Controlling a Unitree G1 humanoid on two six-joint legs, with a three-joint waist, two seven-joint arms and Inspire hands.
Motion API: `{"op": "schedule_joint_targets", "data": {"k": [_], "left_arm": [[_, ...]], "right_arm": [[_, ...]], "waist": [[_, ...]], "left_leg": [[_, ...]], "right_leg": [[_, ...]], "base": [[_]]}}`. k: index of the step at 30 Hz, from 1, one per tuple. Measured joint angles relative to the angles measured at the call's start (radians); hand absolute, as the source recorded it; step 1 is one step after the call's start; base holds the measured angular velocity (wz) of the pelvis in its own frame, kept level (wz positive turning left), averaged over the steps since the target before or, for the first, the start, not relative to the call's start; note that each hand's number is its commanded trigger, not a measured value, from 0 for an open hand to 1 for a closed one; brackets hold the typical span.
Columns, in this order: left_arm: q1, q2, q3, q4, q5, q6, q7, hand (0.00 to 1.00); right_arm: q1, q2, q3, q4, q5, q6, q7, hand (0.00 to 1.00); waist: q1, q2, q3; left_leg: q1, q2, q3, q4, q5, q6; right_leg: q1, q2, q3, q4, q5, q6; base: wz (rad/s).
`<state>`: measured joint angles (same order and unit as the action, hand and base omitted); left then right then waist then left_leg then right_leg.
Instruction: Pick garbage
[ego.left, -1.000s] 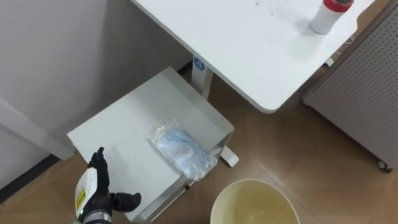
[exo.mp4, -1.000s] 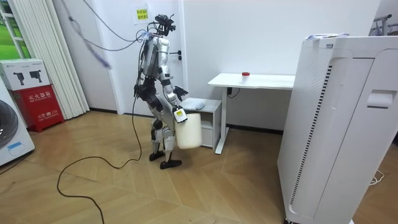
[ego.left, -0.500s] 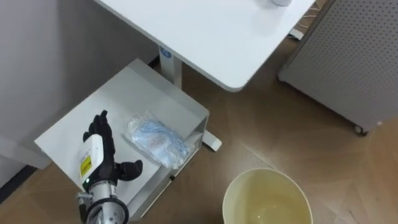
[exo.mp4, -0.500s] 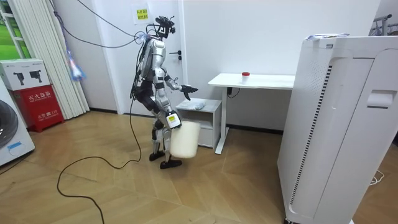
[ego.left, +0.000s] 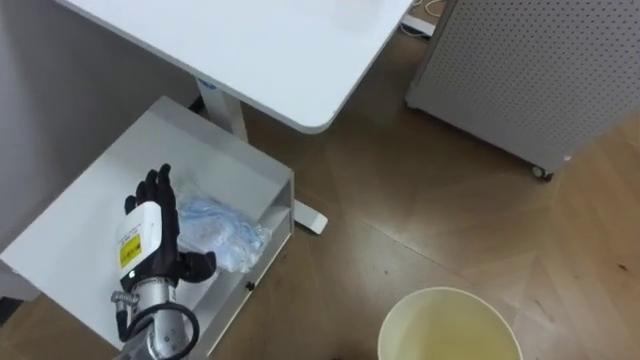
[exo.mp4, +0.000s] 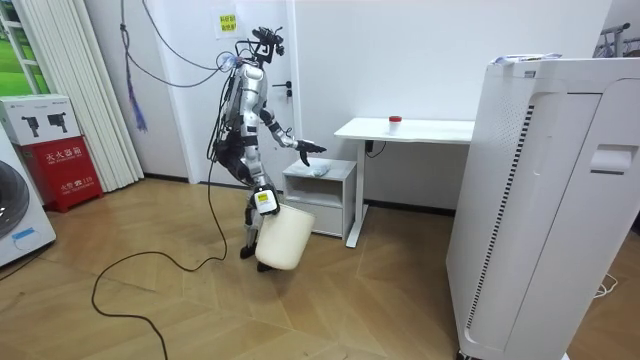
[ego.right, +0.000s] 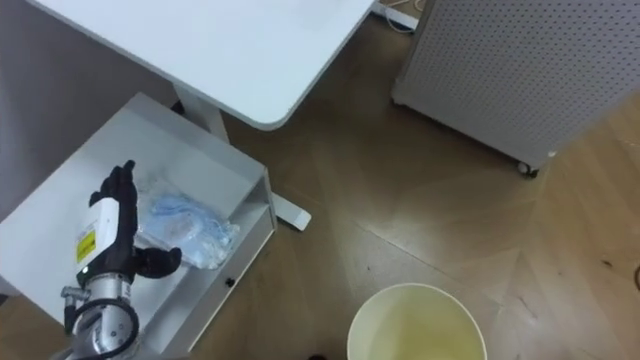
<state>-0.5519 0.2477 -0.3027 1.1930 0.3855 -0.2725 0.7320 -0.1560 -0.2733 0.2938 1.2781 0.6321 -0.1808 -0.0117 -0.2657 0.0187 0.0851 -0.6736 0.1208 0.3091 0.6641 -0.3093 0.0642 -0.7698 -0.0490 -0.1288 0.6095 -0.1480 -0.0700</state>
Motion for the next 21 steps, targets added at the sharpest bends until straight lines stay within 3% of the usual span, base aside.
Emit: {"op": "schedule_joint_targets", "data": {"k": [7, 10, 20, 21], "left_arm": [[-0.013, 0.005, -0.077, 0.062, 0.002, 0.029, -0.043, 0.00], [-0.015, 0.011, -0.104, 0.090, 0.001, 0.064, -0.105, 0.00], [-0.028, 0.017, -0.102, 0.108, 0.022, 0.102, -0.194, 0.00], [-0.032, 0.018, -0.102, 0.116, 0.024, 0.102, -0.197, 0.53]], "right_arm": [[-0.002, -0.001, 0.000, -0.017, 0.000, 0.008, 0.002, 1.00], [-0.001, -0.006, 0.000, -0.039, -0.001, 0.018, 0.003, 1.00], [0.002, -0.006, 0.000, -0.073, -0.002, 0.049, -0.011, 1.00], [0.002, -0.005, 0.000, -0.075, -0.002, 0.050, -0.016, 1.00]], "waist": [[-0.007, 0.001, 0.0010], [-0.015, 0.001, 0.0016], [-0.026, 0.000, 0.0022], [-0.026, -0.001, 0.0022]], "left_leg": [[-0.033, 0.007, 0.006, 0.014, -0.003, -0.007], [-0.053, 0.007, 0.017, 0.027, -0.006, -0.009], [-0.086, 0.028, 0.019, 0.066, -0.018, -0.019], [-0.086, 0.028, 0.018, 0.069, -0.018, -0.019]], "right_leg": [[-0.041, 0.006, 0.008, 0.023, -0.006, -0.011], [-0.074, 0.005, 0.022, 0.048, -0.012, -0.013], [-0.105, 0.017, 0.023, 0.076, -0.017, -0.026], [-0.106, 0.017, 0.023, 0.080, -0.019, -0.027]], "base": [[-0.03], [-0.06], [-0.03], [0.00]]}}
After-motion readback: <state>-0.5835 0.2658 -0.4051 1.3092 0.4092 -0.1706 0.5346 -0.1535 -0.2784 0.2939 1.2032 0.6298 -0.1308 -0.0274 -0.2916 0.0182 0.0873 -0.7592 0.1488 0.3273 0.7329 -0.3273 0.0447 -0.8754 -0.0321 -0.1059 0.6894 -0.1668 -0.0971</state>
